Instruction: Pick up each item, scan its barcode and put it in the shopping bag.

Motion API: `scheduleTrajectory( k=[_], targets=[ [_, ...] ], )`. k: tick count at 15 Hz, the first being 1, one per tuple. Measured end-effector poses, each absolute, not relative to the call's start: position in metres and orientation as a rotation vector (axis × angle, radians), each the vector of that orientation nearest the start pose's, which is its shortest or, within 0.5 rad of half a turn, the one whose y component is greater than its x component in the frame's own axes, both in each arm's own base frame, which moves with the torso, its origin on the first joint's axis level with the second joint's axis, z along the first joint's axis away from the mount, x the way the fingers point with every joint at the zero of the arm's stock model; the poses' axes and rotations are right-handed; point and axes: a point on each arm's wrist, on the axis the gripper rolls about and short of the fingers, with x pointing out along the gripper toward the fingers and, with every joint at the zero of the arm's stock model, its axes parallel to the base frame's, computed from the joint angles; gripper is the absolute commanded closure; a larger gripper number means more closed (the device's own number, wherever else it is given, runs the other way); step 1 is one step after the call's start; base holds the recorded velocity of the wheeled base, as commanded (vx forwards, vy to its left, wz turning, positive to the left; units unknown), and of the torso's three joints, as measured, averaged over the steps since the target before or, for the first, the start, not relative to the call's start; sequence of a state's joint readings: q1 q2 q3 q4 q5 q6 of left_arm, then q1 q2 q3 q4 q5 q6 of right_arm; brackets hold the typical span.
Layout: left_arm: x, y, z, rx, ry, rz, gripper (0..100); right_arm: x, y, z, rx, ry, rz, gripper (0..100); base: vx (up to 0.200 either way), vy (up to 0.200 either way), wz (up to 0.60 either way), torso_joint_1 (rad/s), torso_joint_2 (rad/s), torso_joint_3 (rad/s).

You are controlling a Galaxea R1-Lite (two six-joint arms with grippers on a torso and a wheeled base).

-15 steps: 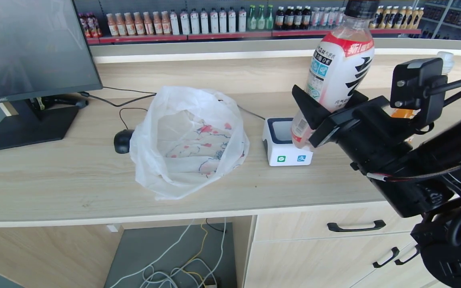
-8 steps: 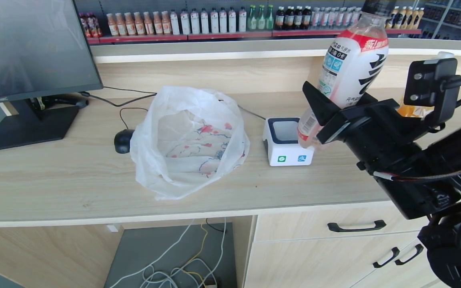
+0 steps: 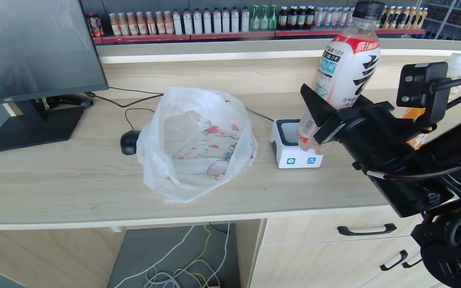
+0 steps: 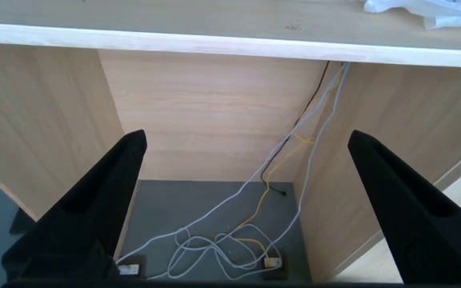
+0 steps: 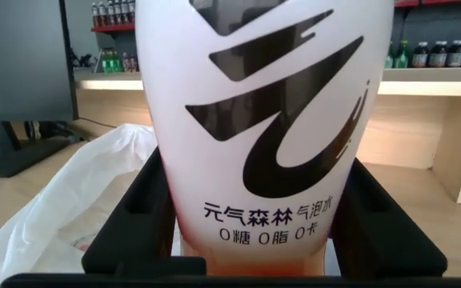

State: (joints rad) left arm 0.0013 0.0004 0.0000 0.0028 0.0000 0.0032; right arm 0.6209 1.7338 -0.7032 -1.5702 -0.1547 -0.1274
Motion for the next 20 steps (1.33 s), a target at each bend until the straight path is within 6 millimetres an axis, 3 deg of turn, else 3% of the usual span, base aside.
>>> scheduleTrajectory(
  k=[7, 20],
  targets=[
    [-0.023, 0.000, 0.075, 0.003, 0.002, 0.001, 0, 0.243, 0.170, 0.236, 0.082, -0.527, 0.425, 100, 0.000, 0.200, 0.00, 0.003, 0.01, 0.004],
    [-0.023, 0.000, 0.075, 0.005, 0.002, 0.001, 0, 0.236, 0.170, 0.219, 0.070, -0.458, 0.451, 100, 0.000, 0.000, 0.00, 0.000, 0.00, 0.000]
  ],
)
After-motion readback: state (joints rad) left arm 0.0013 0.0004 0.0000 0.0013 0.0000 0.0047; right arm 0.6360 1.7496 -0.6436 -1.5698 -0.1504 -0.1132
